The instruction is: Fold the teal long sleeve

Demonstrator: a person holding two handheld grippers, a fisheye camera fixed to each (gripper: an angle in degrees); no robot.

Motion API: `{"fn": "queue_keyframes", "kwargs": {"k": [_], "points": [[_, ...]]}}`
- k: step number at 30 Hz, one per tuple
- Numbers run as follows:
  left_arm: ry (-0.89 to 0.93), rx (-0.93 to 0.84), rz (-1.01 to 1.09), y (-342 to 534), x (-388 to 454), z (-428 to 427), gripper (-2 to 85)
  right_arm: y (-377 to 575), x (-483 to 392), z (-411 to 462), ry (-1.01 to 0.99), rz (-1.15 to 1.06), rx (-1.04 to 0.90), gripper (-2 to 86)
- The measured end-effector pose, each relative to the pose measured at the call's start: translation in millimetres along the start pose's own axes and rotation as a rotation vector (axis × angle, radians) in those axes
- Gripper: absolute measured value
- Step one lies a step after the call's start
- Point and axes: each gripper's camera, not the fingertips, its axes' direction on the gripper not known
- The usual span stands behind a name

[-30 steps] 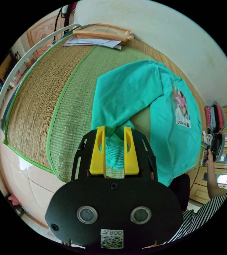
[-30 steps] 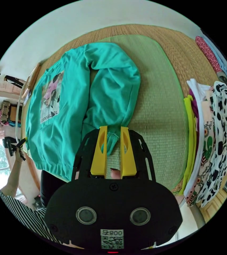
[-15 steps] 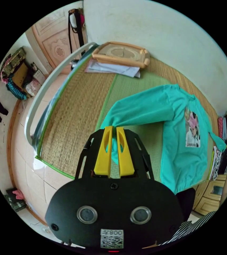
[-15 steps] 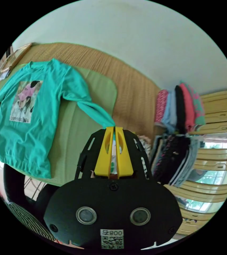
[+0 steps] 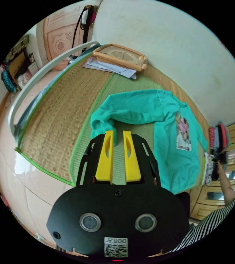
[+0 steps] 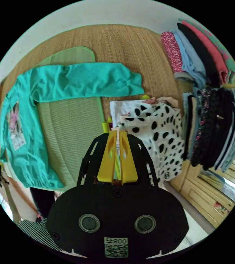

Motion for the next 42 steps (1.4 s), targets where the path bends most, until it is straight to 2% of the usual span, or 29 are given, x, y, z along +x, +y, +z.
{"fn": "queue_keyframes", "kwargs": {"k": [2, 6, 8, 13, 18, 28, 33, 42], "points": [[0.146, -0.021, -0.002, 7.2, -7.7, 2.5, 7.2, 14.4, 2.9, -14.5, -0.205, -0.103, 0.088, 2.9], [0.336, -0.172, 0.053, 37.9, 0.4, 25.2, 8.5, 67.0, -36.9, -32.3, -0.346, -0.335, 0.177, 4.4], [0.355, -0.229, 0.066, 52.5, 1.9, 32.6, 9.1, 106.3, -60.4, -22.2, -0.403, -0.444, 0.139, 6.0], [0.408, -0.306, 0.018, 77.9, -14.4, 41.1, 9.9, 161.2, -53.4, 13.3, -0.595, -0.437, 0.025, 8.5], [0.414, -0.343, 0.048, 79.2, -23.4, 42.6, 10.1, 190.6, -20.2, 25.1, -0.633, -0.365, -0.005, 8.9], [0.436, -0.402, 0.104, 71.5, -36.4, 38.4, 7.4, 196.2, 34.0, 19.7, -0.586, -0.297, -0.04, 5.0], [0.472, -0.401, 0.064, 70.0, -52.5, 34.1, 2.3, 196.4, 59.9, 15.4, -0.605, -0.277, -0.051, 2.4], [0.53, -0.377, 0.026, 65.8, -83.5, 5.5, 0.9, 216.3, 101.5, 5.4, -0.659, -0.282, -0.1, 0.9]]}}
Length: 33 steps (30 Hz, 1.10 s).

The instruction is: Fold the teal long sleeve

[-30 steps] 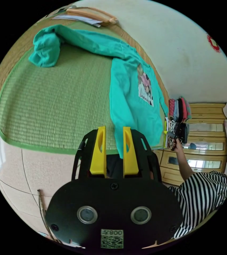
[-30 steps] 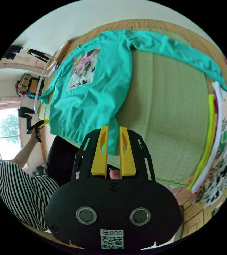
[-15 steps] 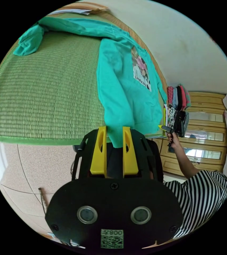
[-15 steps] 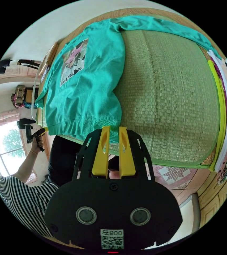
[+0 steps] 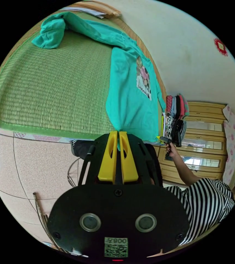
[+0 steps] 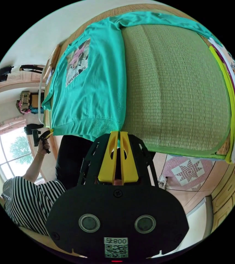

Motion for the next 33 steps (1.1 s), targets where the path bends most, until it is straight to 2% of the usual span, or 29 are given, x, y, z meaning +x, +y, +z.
{"fn": "queue_keyframes", "kwargs": {"k": [9, 23, 29, 33], "points": [[-0.052, -0.01, 0.039, 9.3, 6.7, -18.9, 0.7, 30.5, 0.0, -16.1, -0.027, -0.025, 0.003, 0.8], [-0.061, 0.017, -0.059, 28.6, 41.9, 8.4, 0.9, 30.5, 33.4, -9.0, -0.13, 0.005, 0.002, 0.4], [-0.118, 0.174, -0.045, 27.2, 81.8, -11.4, 0.4, 25.6, 42.2, -12.4, -0.179, 0.013, 0.032, 0.1], [-0.132, 0.241, 0.044, -20.8, 130.9, -10.5, 0.2, 7.7, 41.7, -29.4, -0.133, 0.034, 0.127, 0.0]]}}
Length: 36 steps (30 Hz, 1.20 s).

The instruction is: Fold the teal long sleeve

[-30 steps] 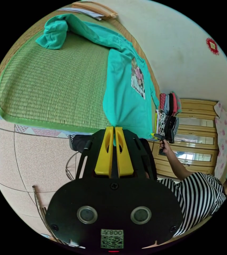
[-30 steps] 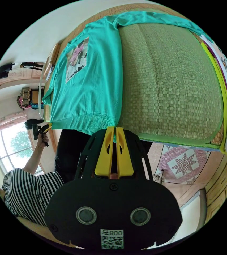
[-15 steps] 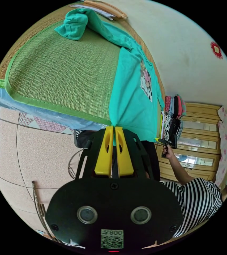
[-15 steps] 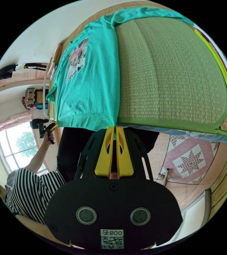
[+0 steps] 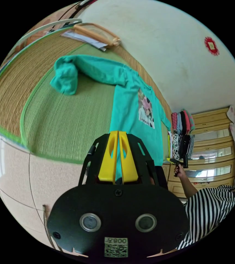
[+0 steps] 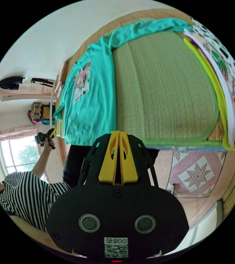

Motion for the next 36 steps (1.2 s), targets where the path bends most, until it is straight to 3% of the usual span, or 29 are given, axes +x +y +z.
{"fn": "queue_keyframes", "kwargs": {"k": [7, 14, 17, 23, 32, 36], "points": [[-0.124, -0.015, 0.114, -115.0, 81.3, 62.2, 0.2, -150.1, -84.9, -2.6, 0.181, -0.21, 0.177, 0.1], [-0.287, -0.031, 0.118, -191.3, 134.7, 124.6, 0.1, -318.1, -145.2, 74.4, 0.401, -0.336, 0.176, 0.1], [-0.439, -0.073, 0.156, -206.0, 150.6, 145.1, 0.1, -358.1, -143.7, 113.1, 0.509, -0.332, 0.14, 0.1], [-0.555, -0.063, 0.204, -222.0, 174.3, 144.3, 0.1, -373.1, -117.8, 130.3, 0.478, -0.323, 0.192, 0.1], [-0.492, 0.034, 0.23, -228.2, 232.2, 141.4, 0.1, -392.7, -128.5, 144.8, 0.501, -0.37, 0.189, 0.1], [-0.42, 0.113, 0.31, -237.0, 271.0, 137.2, 0.2, -399.6, -147.0, 125.9, 0.475, -0.41, 0.303, 0.1]]}}
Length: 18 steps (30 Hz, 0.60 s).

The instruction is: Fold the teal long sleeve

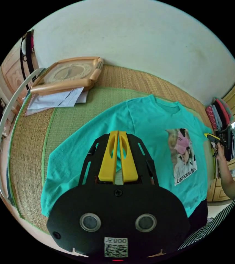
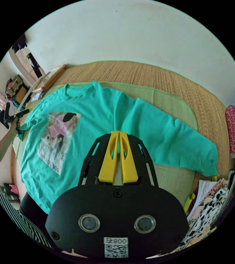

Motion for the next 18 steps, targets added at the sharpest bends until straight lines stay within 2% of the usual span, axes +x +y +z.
{"fn": "queue_keyframes", "kwargs": {"k": [4, 7, 13, 18], "points": [[0.076, -0.012, 0.009, -35.5, 17.8, 12.8, 0.2, -57.7, -1.5, 7.4, -0.085, -0.007, 0.063, 0.1], [0.087, -0.041, -0.018, -68.1, 28.8, 31.4, 0.3, -110.1, -6.2, 34.9, -0.054, -0.021, 0.025, 0.1], [-0.039, -0.151, -0.019, -122.5, 46.9, 64.5, 0.3, -177.9, 12.1, 80.9, 0.04, 0.027, -0.037, 0.1], [-0.068, -0.104, -0.014, -145.1, 46.5, 61.4, 0.2, -191.7, 46.0, 88.4, -0.007, 0.089, -0.019, 0.0]]}}
